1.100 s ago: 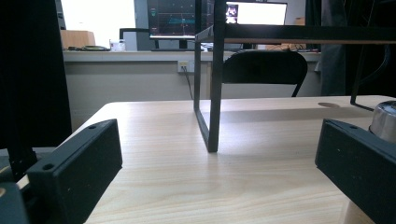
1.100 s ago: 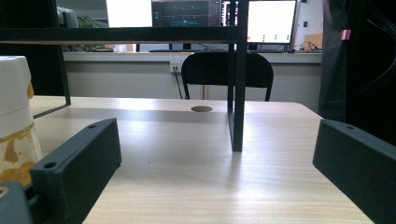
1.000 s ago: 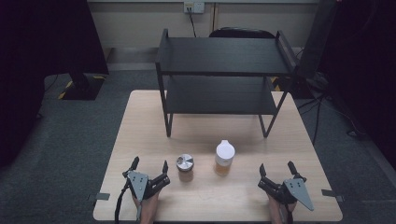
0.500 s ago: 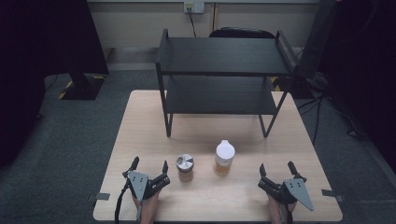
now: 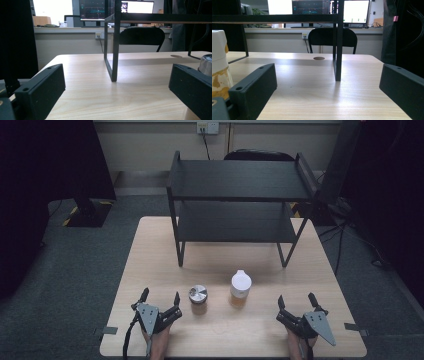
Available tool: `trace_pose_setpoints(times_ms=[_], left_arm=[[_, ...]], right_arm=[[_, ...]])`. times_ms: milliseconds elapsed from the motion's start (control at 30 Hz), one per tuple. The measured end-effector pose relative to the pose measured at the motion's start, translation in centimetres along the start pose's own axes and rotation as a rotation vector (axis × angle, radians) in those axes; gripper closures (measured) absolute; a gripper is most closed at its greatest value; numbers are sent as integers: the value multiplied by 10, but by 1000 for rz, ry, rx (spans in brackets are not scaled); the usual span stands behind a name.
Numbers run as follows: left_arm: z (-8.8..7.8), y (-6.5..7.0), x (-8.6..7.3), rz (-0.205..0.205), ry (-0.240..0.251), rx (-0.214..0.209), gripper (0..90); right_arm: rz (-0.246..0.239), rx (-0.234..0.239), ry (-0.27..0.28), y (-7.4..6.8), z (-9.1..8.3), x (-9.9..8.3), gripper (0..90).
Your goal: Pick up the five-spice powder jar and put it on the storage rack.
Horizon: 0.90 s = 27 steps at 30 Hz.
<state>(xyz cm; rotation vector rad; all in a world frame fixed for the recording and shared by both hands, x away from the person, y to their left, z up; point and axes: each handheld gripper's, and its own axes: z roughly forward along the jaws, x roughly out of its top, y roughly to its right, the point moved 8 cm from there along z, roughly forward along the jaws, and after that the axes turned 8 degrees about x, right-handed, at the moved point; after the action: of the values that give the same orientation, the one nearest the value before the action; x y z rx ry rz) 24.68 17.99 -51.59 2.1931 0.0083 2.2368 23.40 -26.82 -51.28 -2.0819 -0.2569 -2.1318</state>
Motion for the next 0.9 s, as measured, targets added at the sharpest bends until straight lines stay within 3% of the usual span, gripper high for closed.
trace_pose_setpoints(times_ms=[433, 533, 600, 733, 833, 900], left_arm=[[0, 0, 0, 5, -2, 9, 1], [-1, 2, 3, 19, -26, 24, 1], [-1, 2, 7, 15, -47, 19, 1], [-4, 2, 15, -25, -38, -5, 1], [-6, 5, 23, -38, 0, -46, 1], [-7, 7, 27, -33, 13, -49, 1]], right_arm=[[0, -2, 0, 0, 0, 0, 0], [0, -3, 0, 0, 0, 0, 0], [-1, -2, 0, 0, 0, 0, 0], [0, -3, 0, 0, 0, 0, 0], [0, -3, 0, 0, 0, 0, 0], [0, -4, 0, 0, 0, 0, 0]])
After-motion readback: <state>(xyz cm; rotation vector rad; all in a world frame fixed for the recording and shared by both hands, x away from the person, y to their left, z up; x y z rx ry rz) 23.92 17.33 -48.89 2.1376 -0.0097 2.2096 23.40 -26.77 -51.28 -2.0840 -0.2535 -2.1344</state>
